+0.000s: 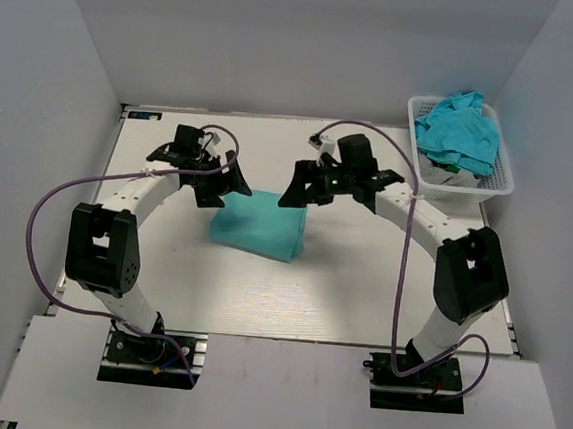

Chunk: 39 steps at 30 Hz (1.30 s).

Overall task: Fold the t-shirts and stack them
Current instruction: Smooth out wrinkles on the folded tshirt

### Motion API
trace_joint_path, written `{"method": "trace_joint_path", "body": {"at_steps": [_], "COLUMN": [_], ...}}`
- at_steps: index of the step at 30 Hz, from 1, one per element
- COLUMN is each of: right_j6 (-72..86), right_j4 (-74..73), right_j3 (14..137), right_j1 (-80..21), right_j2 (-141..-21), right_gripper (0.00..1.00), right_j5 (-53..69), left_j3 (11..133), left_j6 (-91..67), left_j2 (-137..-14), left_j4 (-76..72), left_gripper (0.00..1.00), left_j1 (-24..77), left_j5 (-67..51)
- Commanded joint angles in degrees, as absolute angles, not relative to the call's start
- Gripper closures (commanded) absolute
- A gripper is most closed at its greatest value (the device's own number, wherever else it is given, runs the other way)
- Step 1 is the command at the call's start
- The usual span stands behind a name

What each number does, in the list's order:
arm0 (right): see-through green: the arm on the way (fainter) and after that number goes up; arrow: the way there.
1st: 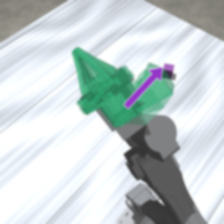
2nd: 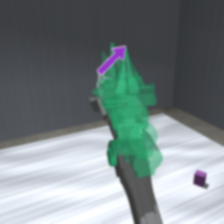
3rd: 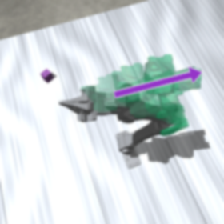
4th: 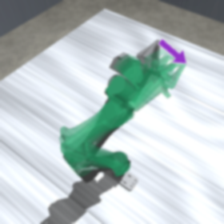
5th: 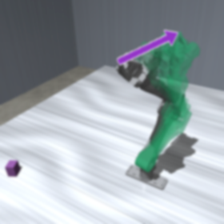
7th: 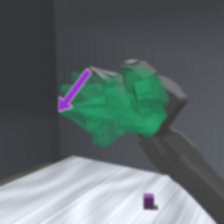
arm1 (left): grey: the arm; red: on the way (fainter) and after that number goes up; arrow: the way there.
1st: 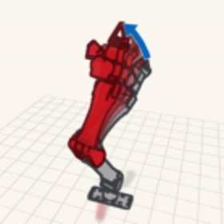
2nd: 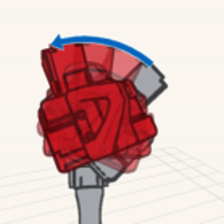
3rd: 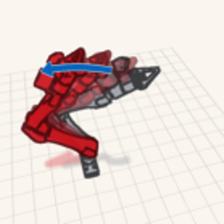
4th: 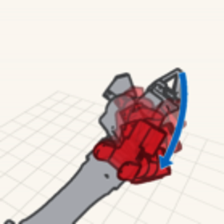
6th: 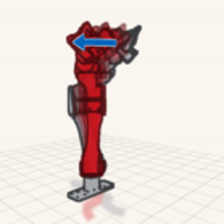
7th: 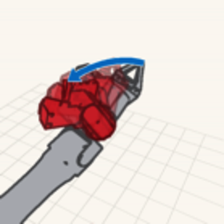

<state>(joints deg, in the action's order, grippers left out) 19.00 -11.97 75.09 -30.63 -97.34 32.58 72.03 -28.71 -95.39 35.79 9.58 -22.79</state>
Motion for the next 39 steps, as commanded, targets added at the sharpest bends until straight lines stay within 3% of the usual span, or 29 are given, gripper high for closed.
{"method": "trace_joint_path", "body": {"at_steps": [1,5,11,21,32,39], "right_j6": [18.5,20.9,22.1,11.1,6.9,9.0], "right_j4": [-9.3,-4.0,-0.8,-11.7,-12.6,-11.5], "right_j3": [74.0,73.0,68.5,61.4,66.2,64.5], "right_j1": [-34.9,-37.1,-36.2,-33.4,-32.1,-31.8], "right_j2": [-99.5,-104.9,-112.2,-115.0,-99.3,-91.7], "right_gripper": [0.10,0.10,0.10,0.10,0.10,0.10], "right_j5": [38.6,42.2,46.1,35.1,38.7,36.8], "left_j3": [67.4,62.7,55.8,51.9,58.7,64.9], "left_j6": [-32.3,-32.3,-32.3,-32.9,-30.1,-28.4], "left_j2": [-90.0,-91.1,-94.7,-96.2,-87.4,-91.7], "left_j4": [26.1,23.9,20.8,24.2,31.6,37.7], "left_gripper": [0.00,0.00,0.00,0.00,0.00,0.00], "left_j1": [10.3,10.3,10.3,8.7,9.8,9.6], "left_j5": [-32.2,-36.1,-32.5,-25.9,-22.9,-10.7]}}
